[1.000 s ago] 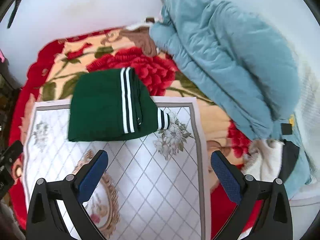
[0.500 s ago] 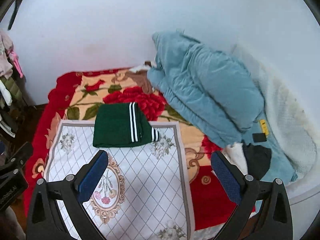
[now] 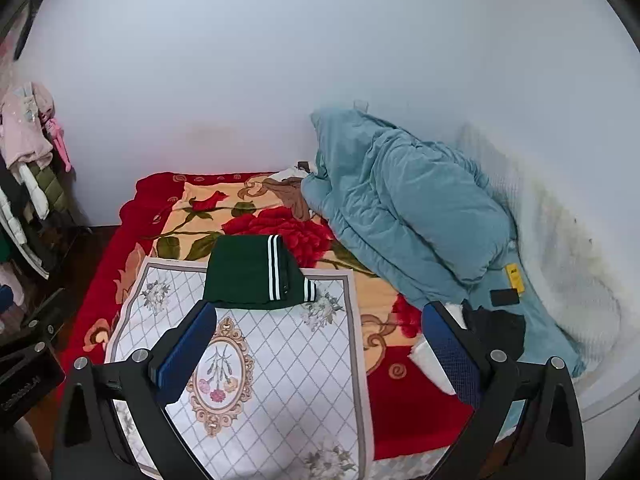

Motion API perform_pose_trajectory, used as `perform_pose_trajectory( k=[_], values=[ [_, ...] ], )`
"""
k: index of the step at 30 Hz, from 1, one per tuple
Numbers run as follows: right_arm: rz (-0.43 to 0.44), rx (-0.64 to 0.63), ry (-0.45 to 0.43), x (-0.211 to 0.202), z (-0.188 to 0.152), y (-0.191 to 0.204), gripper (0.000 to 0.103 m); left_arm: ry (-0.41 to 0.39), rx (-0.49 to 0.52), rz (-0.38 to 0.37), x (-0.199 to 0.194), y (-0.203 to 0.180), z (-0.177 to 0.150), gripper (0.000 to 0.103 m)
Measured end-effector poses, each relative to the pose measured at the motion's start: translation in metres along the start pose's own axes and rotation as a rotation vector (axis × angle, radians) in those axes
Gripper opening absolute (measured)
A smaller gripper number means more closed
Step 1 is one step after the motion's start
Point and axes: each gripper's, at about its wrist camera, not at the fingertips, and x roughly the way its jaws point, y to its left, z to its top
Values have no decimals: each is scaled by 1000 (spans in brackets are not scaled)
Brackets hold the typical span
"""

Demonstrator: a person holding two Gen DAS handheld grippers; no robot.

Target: Fold large clothes

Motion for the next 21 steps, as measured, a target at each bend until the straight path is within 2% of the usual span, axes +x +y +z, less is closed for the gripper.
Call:
perform_pose_trajectory(
  k=[9,21],
  values=[
    [54,-22,35,-18,3,-6,103,24,1,19,-19,-2,0,102],
    [57,-38,4,-36,15,-17,103,13,-5,15,-37,1,2,102]
  ],
)
